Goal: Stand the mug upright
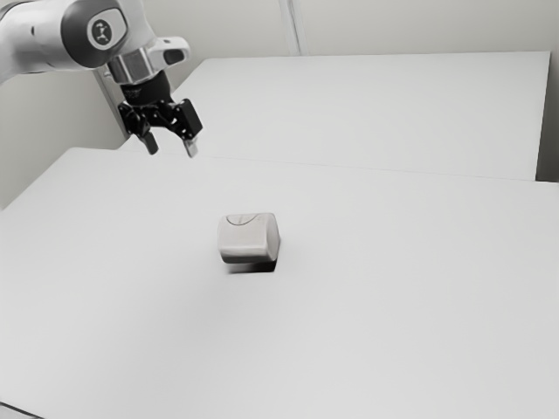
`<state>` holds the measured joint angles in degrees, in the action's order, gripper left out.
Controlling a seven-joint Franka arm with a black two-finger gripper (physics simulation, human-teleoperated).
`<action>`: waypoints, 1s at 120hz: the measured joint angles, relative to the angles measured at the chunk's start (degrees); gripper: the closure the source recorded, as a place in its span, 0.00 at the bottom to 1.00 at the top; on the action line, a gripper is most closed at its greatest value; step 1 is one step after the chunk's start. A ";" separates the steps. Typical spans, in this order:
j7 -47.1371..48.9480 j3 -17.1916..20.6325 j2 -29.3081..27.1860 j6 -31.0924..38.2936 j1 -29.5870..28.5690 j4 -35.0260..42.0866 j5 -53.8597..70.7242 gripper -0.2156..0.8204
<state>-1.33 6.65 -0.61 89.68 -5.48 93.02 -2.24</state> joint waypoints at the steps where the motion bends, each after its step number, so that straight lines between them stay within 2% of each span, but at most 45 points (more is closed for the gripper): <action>1: -0.01 -0.01 0.00 0.08 -0.06 0.00 0.00 0.21; 36: -0.14 0.26 -0.53 2.34 -2.24 0.87 1.38 0.21; 63: 0.02 0.51 -0.30 7.02 -3.37 9.69 -0.65 0.21; 98: -1.45 0.48 -0.24 18.84 -4.80 20.17 -12.18 0.21; 120: -5.93 0.53 1.37 27.11 -5.48 23.59 -22.16 0.21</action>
<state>-7.26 7.18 0.76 116.79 -10.97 116.61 -24.41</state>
